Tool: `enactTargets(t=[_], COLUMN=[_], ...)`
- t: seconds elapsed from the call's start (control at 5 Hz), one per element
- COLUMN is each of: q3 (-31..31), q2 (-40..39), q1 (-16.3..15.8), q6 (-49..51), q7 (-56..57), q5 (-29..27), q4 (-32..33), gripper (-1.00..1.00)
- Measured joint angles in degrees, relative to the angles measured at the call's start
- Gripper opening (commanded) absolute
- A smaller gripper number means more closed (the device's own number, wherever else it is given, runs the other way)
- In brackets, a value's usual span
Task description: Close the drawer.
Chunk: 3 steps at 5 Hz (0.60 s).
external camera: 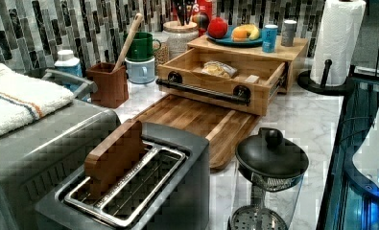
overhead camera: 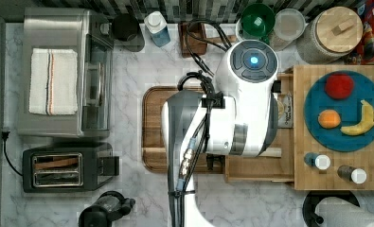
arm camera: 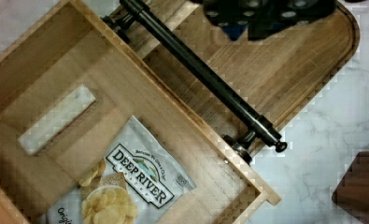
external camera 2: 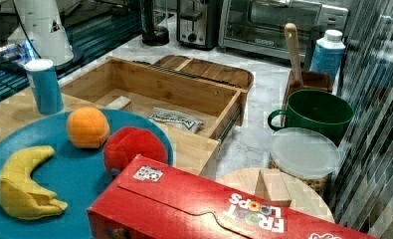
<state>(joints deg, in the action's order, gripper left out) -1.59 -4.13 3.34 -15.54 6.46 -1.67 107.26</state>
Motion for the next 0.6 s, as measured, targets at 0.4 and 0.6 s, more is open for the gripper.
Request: enactTargets(t=[0.4, 0.6], q3=[1.2, 2.9], q2=[2.1, 4.0], q1=[-0.1, -0.2], q6=[-3.0, -5.9], q7=[17.8, 21.3], q5=[0.0, 0.2], q4=[5.3, 8.9], gripper=[1.00, -1.00])
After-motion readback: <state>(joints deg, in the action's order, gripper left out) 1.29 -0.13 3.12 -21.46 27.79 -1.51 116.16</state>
